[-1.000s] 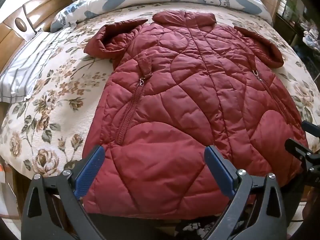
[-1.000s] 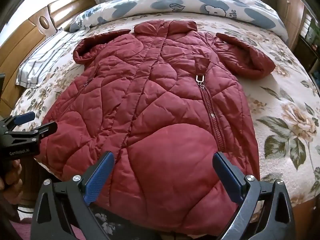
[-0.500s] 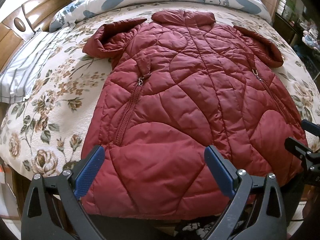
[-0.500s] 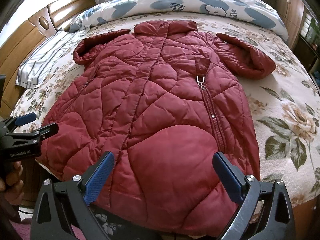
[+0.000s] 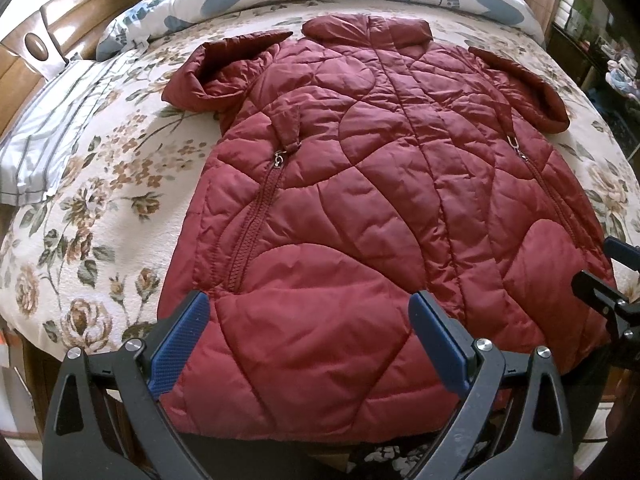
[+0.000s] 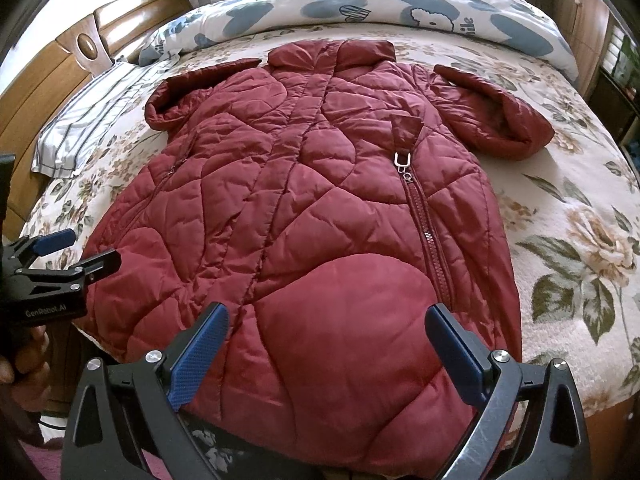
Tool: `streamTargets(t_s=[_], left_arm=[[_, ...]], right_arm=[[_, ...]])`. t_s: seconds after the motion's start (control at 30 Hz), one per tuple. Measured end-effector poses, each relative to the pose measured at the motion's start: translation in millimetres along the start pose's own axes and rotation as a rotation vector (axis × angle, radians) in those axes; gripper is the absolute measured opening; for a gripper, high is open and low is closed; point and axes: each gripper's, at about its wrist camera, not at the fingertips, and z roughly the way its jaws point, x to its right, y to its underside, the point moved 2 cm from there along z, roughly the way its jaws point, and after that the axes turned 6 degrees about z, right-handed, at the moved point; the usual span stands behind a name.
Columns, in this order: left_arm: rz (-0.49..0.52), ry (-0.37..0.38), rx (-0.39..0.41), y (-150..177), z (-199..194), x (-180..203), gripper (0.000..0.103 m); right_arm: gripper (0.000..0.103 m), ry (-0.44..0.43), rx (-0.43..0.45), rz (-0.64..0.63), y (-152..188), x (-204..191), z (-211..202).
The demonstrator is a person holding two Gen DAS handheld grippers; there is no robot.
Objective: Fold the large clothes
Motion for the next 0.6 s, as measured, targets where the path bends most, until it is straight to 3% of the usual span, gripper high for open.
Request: streamTargets(t_s=[0.1, 0.13, 0.17, 0.4, 0.6], left_arm=[[-0.040, 0.089, 0.034, -2.6, -1.3, 0.0, 0.101], [-0.040, 0.090, 0.033, -2.7, -1.4, 0.0, 0.101], [-0.021, 0.050, 0.030, -3.3, -0.5, -0.9, 0.101], [0.002, -0.011, 0.036, -9.2, 8.1, -5.1, 0.101], [0.001, -0.010, -0.014, -14.1, 14.7, -7.1, 0.101]], right_arm=[[0.099, -0.005, 0.006, 0.002, 4.6, 2.2, -0.4], [0.099, -0.006, 0.007, 0.002, -9.5, -1.5, 4.8], [0.099, -0.006, 0.007, 0.003, -14.5, -2.2, 5.9], [0.099, -0.003, 0.012, 0.008, -17.5, 5.6, 4.8], [0.099, -0.005, 0.051, 0.025, -33.1, 16.5, 7.6]])
